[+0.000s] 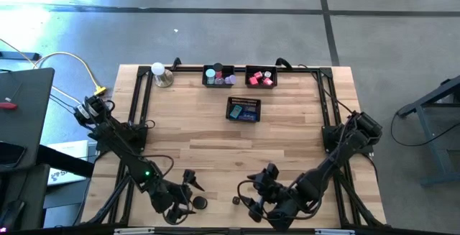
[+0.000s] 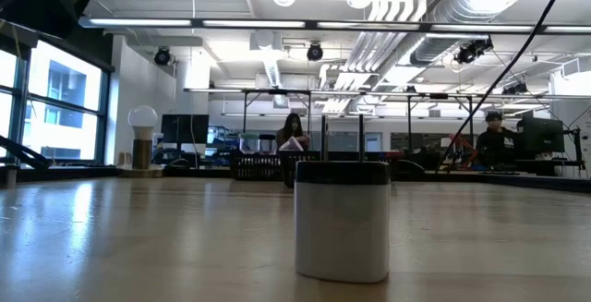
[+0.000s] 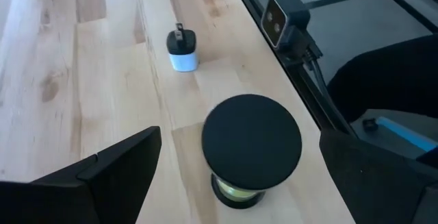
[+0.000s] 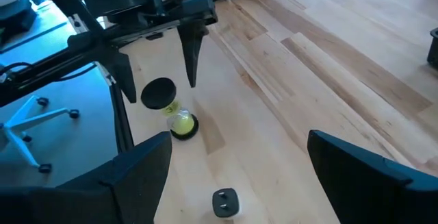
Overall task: Pick & Place Office items
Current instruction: Put the green hourglass into the top left black bin
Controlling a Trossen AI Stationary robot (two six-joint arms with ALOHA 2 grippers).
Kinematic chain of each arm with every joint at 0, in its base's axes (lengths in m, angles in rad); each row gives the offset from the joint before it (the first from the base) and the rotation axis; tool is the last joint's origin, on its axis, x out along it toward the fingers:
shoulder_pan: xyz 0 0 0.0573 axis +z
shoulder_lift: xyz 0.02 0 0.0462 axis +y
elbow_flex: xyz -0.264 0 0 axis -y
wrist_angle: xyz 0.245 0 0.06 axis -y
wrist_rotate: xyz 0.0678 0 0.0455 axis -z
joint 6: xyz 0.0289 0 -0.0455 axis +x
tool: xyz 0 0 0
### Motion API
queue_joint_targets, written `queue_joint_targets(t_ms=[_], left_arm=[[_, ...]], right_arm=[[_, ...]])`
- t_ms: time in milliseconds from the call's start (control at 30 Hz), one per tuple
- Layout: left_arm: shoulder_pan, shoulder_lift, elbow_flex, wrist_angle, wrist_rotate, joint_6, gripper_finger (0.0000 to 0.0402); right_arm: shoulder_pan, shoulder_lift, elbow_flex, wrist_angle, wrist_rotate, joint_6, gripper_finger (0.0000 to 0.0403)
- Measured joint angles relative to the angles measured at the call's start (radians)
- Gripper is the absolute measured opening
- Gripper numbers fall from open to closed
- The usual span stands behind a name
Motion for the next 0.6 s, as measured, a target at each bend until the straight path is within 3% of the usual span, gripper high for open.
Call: queue_joint_targets(t_ms=[467, 600], left_arm=[[0.006, 0.068, 0.000, 0.068, 0.011, 0.019, 0.0386], [0.011, 0.068, 0.000, 0.077, 0.010, 0.032, 0.0362]], right_arm=[[0.008, 0.000, 0.000, 0.000, 0.008, -0.005, 0.0331], [0.008, 0.000, 0.000, 0.000, 0.008, -0.018, 0.0331]])
